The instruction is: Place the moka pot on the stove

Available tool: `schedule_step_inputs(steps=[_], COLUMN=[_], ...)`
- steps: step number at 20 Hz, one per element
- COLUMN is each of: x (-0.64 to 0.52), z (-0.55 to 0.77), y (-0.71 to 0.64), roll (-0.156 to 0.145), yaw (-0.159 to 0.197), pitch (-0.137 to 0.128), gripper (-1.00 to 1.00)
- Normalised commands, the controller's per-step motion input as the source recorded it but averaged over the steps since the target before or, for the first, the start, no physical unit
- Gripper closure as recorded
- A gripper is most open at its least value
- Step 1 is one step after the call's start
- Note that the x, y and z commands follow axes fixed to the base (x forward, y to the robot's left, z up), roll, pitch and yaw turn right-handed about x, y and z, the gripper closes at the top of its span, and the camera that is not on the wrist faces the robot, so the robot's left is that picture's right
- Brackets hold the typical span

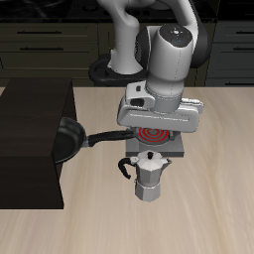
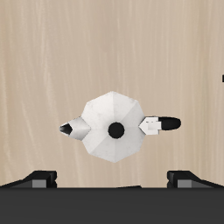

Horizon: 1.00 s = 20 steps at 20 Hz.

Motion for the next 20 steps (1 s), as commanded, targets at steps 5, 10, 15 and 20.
schedule_step_inputs(steps=[5, 10, 15, 20], x=[0.05, 0.03, -0.01, 0.0], z=[-0.22, -0.27, -0.25, -0.12], y=[-0.03, -0.03, -0.05, -0.1], roll=[0.003, -0.006, -0.012, -0.019], yaw=[0.004, 0.011, -0.002, -0.015], pitch=[0.026, 0.023, 0.024, 0.021], gripper=[-1.0, -1.0, -1.0, -1.0])
